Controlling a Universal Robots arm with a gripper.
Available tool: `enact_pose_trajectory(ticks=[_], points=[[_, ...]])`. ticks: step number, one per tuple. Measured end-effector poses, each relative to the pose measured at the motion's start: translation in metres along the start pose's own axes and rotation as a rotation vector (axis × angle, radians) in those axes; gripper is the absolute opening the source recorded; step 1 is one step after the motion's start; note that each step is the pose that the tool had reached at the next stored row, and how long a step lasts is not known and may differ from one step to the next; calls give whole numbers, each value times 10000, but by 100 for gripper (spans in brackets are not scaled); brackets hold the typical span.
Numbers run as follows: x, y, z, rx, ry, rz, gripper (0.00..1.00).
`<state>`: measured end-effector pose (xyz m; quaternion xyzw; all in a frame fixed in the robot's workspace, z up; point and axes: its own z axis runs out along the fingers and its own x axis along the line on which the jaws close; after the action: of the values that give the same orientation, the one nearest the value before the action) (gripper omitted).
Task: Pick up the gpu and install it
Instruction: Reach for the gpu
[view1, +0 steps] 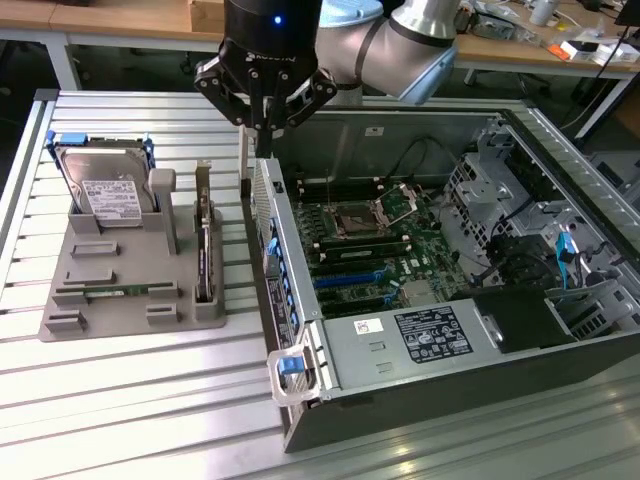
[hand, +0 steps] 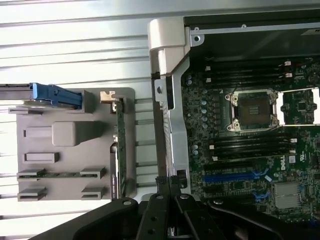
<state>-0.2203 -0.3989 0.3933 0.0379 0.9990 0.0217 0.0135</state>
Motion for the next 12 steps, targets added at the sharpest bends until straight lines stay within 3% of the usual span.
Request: enact_pose_trajectory(ticks=[5, 12], points=[[122, -9, -4, 1, 0, 0, 11], [400, -30, -11, 0, -2, 0, 11]])
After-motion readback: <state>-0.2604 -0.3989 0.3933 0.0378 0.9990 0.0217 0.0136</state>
